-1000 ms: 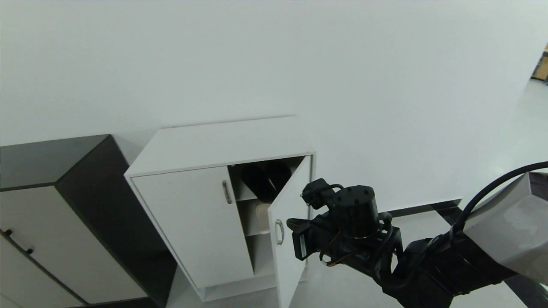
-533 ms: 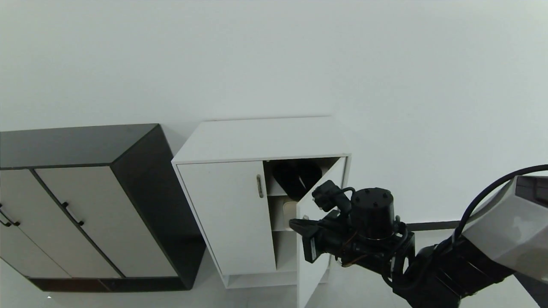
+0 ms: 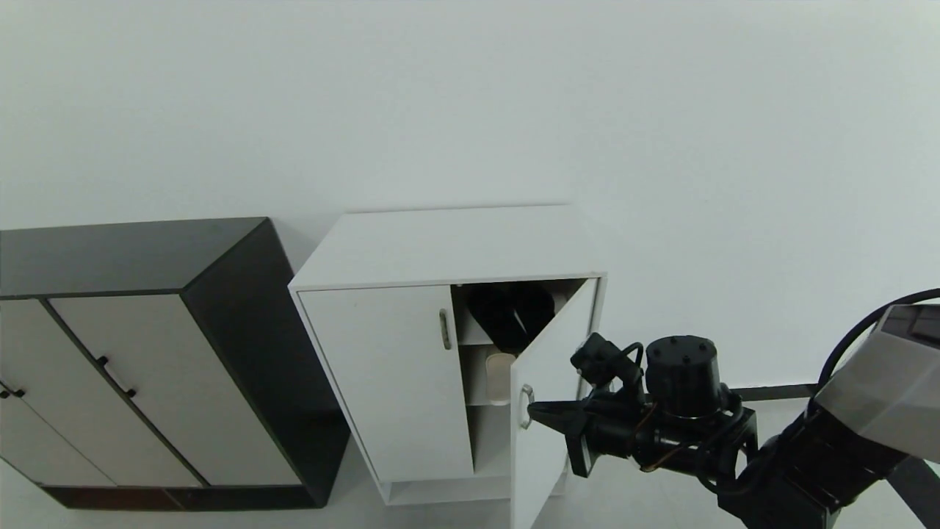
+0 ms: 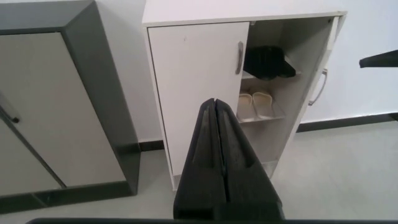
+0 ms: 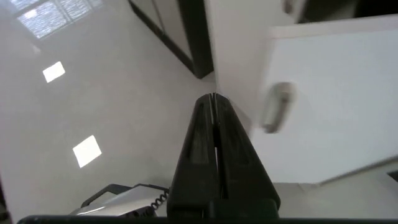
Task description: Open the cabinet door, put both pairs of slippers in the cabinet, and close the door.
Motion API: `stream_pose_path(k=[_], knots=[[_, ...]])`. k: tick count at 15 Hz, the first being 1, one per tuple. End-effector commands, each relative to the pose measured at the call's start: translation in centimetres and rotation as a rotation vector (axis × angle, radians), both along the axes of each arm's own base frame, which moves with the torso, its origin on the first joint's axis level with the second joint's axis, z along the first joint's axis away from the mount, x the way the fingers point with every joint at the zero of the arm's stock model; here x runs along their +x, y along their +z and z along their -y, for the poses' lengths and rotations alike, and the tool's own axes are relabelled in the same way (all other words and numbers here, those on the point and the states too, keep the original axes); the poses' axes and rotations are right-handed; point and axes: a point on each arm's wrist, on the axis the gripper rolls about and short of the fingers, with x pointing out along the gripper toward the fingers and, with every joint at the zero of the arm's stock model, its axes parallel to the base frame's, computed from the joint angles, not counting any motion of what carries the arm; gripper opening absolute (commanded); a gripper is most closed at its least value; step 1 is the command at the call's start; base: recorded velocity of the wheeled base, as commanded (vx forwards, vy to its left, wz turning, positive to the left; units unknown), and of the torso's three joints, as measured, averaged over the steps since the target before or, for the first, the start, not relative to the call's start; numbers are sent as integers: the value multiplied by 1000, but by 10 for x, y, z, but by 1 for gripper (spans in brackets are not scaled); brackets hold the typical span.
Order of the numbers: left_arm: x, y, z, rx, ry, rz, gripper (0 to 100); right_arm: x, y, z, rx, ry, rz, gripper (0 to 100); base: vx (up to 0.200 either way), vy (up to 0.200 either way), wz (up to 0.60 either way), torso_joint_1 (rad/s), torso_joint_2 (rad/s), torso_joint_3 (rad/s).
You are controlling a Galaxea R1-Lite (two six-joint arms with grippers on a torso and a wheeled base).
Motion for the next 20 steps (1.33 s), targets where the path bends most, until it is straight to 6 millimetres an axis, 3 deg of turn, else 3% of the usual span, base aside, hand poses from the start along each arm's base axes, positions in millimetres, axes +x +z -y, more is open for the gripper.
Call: stream_pose_path(k=[1,3,8,12,20], knots=[[0,0,0,0,2,-1,0,7,-5,8,-3,-11,-16,0,200,0,0,17,7,-2],[0,0,0,-2,2,-1,0,9,-5,12,1,-7,-20,0,200,0,0,12,5,-2],[0,0,0,-5,2,-1,0,12,-15,10,-12,-6,-42,0,0,0,0,0,0,0],[0,0,0,-5,2,-1,0,33,-31,0,-9,-21,-55,0,0,0,0,0,0,0],[0,0,0,-6,2,-1,0,71,-32,-18,19,-46,-17,0,0,0,0,0,0,0]])
